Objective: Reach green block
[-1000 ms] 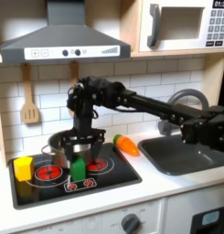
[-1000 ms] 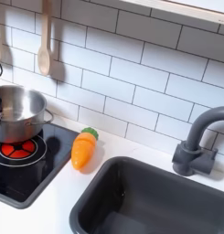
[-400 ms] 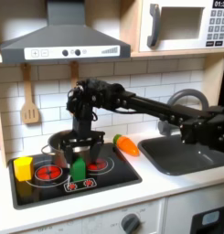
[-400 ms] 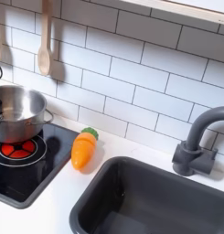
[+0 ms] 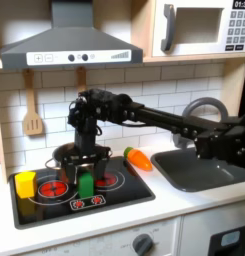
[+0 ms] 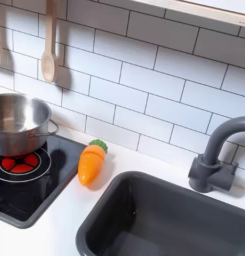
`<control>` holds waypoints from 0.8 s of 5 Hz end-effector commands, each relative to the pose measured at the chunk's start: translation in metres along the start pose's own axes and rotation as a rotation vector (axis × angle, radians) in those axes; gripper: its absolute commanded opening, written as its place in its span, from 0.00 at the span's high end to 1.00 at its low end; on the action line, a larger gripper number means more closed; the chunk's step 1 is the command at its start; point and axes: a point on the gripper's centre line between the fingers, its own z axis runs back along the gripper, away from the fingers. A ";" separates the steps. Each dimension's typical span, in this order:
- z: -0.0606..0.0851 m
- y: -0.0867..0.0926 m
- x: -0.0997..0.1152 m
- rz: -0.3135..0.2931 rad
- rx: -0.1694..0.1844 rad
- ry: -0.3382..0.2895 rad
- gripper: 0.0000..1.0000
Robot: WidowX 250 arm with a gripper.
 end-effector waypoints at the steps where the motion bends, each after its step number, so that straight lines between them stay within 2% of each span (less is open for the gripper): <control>1: -0.011 -0.002 -0.003 -0.024 -0.013 0.023 0.00; 2: -0.016 -0.006 -0.005 -0.044 -0.018 0.033 0.00; 4: -0.021 -0.004 -0.002 -0.036 -0.014 0.034 0.00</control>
